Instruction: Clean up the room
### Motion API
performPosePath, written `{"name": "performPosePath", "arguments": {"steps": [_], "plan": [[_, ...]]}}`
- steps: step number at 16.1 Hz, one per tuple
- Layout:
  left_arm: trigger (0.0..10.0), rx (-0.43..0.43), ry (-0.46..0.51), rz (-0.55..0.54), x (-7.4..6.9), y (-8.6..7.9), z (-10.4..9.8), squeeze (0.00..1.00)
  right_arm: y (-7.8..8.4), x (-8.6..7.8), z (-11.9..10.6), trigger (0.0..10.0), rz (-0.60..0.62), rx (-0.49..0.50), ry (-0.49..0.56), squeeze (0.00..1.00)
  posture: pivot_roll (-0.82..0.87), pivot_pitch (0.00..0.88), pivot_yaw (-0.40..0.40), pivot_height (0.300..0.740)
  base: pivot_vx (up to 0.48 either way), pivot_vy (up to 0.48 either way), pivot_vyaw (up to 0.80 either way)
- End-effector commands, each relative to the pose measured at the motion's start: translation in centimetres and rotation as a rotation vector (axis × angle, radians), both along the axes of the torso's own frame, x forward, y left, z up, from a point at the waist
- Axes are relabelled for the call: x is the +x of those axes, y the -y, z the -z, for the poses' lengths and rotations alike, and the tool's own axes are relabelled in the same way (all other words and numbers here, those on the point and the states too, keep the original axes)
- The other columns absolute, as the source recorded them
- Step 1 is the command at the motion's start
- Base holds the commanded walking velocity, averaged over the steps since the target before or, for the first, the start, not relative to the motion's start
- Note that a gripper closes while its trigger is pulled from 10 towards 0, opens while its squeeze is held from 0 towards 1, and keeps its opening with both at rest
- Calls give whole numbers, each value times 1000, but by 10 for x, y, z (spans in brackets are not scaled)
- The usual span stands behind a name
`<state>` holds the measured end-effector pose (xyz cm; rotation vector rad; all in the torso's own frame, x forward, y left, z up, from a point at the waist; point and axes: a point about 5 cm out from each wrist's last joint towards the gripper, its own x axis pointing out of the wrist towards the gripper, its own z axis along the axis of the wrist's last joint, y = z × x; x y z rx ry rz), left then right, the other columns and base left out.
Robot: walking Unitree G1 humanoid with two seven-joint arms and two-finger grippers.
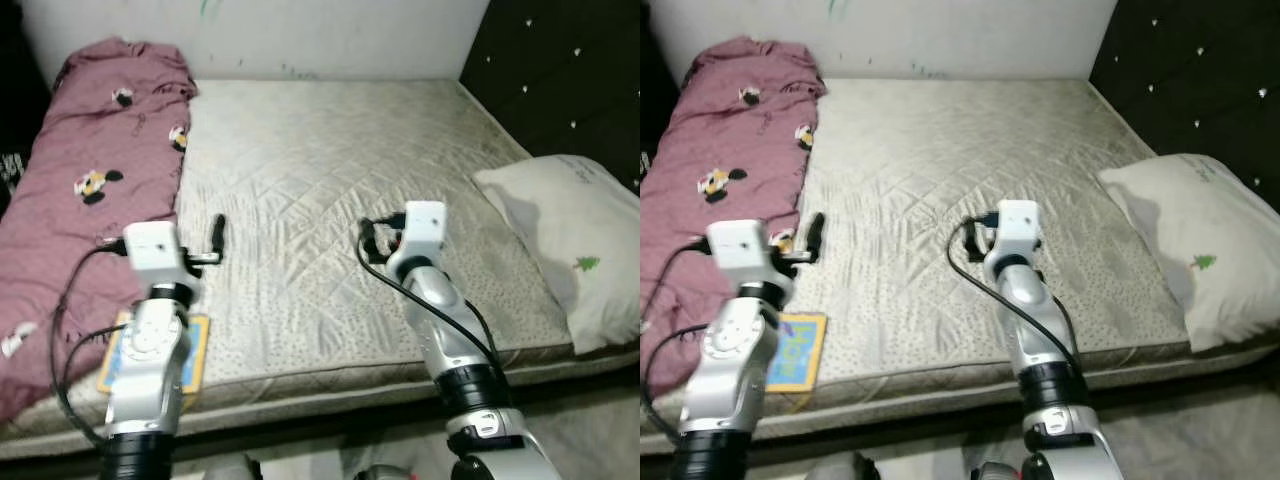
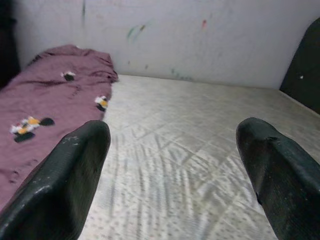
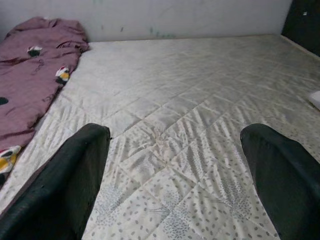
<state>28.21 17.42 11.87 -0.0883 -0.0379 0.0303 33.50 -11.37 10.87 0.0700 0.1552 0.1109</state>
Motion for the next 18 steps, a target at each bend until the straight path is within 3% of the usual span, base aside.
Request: {"name": "performPosePath", "arguments": {"steps": [1, 12, 18], "plan": [[10000, -9, -2, 32, 2, 10, -1, 0, 13, 0, 2, 10000, 30, -18, -7, 0, -40, 0, -51, 740, 0, 480, 0], [10000, -6, -5, 34, 3, 10, 0, 0, 5, 1, -5, 10000, -8, -43, 54, 0, -48, 0, -34, 740, 0, 480, 0], [10000, 1, -3, 37, 3, 11, 0, 0, 7, 1, -3, 10000, 1, -35, 49, 0, -46, 0, -37, 740, 0, 400, 404]]}}
